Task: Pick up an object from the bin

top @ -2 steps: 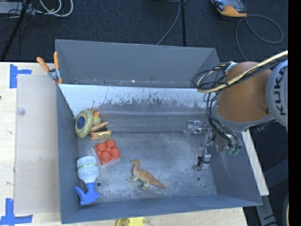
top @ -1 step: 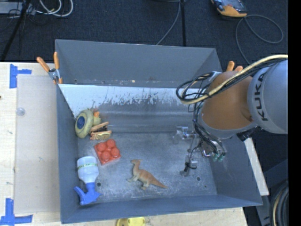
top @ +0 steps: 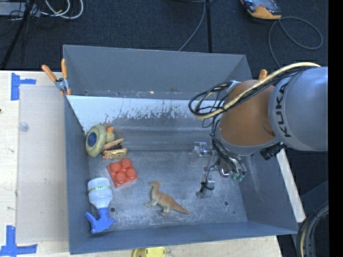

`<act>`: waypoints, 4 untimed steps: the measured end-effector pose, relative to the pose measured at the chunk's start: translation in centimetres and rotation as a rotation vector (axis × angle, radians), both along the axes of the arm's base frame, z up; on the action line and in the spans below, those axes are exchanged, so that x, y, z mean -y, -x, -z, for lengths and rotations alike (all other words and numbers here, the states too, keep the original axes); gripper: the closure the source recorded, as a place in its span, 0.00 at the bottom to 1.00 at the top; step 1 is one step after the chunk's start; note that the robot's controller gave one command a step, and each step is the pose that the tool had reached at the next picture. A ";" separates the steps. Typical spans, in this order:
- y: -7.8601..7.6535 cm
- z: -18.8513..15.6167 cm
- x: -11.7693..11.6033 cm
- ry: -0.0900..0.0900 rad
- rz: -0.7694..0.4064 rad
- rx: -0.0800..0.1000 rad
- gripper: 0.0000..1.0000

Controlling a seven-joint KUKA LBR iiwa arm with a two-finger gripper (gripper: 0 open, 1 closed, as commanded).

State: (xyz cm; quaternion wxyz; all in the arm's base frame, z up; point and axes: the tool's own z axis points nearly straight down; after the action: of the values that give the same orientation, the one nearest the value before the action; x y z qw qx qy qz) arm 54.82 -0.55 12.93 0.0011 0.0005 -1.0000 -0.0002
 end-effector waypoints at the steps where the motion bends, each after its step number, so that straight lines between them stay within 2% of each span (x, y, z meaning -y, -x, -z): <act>1: 0.3 2.2 -2.2 -0.001 -0.182 -0.002 0.00; 2: 3.0 5.0 -5.9 0.000 -0.185 -0.001 0.00; 3: 1.9 6.0 -10.6 -0.002 -0.249 -0.004 1.00; 4: 1.9 6.0 -10.6 -0.002 -0.250 -0.004 1.00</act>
Offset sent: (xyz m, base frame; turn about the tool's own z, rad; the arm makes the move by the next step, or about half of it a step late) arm -0.0407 0.0751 -0.0593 -0.1828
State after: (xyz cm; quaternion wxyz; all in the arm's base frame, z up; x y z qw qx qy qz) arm 52.97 10.04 6.90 0.0030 0.1250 -0.9922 -0.0008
